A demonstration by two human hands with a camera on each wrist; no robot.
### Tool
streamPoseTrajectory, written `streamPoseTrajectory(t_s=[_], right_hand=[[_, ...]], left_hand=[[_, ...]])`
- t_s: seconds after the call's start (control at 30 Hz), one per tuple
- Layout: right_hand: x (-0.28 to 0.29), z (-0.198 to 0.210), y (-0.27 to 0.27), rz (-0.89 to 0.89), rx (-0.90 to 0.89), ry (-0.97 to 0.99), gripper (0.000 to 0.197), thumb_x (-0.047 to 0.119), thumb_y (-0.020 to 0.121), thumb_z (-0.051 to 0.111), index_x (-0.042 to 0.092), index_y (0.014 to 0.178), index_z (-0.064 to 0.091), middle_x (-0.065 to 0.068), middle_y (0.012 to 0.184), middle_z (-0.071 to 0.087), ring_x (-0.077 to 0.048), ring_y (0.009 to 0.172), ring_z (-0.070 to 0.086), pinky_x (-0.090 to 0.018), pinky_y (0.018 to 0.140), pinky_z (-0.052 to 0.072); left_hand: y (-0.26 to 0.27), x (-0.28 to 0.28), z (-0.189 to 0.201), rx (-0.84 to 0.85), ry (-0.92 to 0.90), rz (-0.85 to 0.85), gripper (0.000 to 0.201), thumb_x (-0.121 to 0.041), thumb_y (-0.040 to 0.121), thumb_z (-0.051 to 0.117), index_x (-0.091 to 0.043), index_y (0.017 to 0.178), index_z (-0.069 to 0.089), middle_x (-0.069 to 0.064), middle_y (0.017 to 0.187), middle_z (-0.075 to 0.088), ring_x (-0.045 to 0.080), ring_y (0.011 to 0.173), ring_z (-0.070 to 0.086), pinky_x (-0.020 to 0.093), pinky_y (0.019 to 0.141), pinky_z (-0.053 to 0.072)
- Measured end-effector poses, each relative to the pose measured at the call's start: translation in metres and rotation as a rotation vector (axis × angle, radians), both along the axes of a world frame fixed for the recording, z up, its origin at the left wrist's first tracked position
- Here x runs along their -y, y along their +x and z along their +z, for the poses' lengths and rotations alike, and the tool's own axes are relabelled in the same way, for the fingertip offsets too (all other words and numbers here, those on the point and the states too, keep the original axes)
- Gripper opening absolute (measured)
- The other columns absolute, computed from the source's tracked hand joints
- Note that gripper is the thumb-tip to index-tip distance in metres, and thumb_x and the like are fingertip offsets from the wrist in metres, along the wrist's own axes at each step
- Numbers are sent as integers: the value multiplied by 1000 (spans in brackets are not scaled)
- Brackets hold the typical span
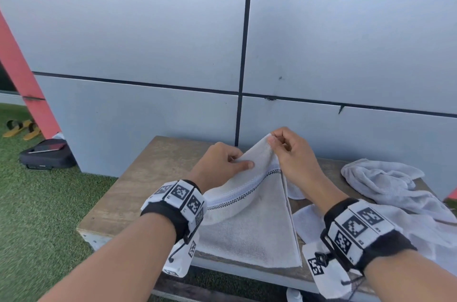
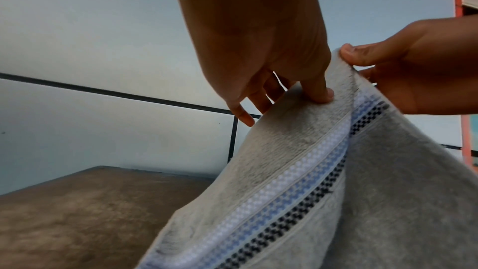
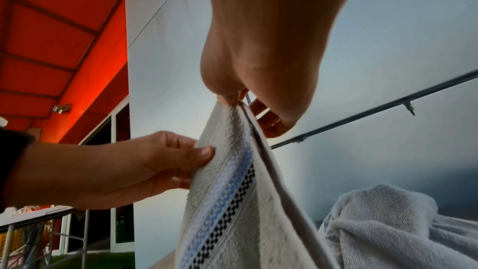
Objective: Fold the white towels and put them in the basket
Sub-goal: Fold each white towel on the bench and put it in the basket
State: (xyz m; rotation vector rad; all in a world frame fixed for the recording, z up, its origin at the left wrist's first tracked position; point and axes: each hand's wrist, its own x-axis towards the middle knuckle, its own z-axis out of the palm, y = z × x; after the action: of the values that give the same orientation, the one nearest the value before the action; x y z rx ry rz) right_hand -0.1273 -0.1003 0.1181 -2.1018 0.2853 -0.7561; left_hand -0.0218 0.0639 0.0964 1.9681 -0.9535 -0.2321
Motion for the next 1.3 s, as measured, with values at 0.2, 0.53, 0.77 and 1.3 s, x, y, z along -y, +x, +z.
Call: streamPoseTrajectory(t_s=[0.2,0.53,0.77,1.3], right_hand=[[18,19,-1,-72,61,45,12,24,101,55,21,92,63,13,71,52,3,53,44,-12,54,34],[30,52,-20,-183,132,73,16,28,101,54,21,91,63,6,71,56,-3,50,42,-11,46,33],[33,67,-30,-243,88,120,18,27,102,53,13,97,64,-2,79,61,-14,60,49,-32,62,45],[36,50,-32,-322,-69,108,29,28,106,44,6,112,61,-5,89,58,-9,66,48,-26,52,35]], left_hand=[[14,-20,7,26,210,-3,36,-34,85,76,-18,55,65,-5,52,40,11,50,33,23,51,28],[27,-69,37,170,323,86,12,-29,90,71,-27,79,74,-26,55,57,-7,56,53,7,57,37],[21,-90,63,269,281,131,16,-28,93,65,-27,77,67,-4,68,59,13,63,52,27,62,41],[8,-100,68,410,323,27,47,-37,102,50,-13,62,41,-5,56,40,5,49,37,19,52,34]])
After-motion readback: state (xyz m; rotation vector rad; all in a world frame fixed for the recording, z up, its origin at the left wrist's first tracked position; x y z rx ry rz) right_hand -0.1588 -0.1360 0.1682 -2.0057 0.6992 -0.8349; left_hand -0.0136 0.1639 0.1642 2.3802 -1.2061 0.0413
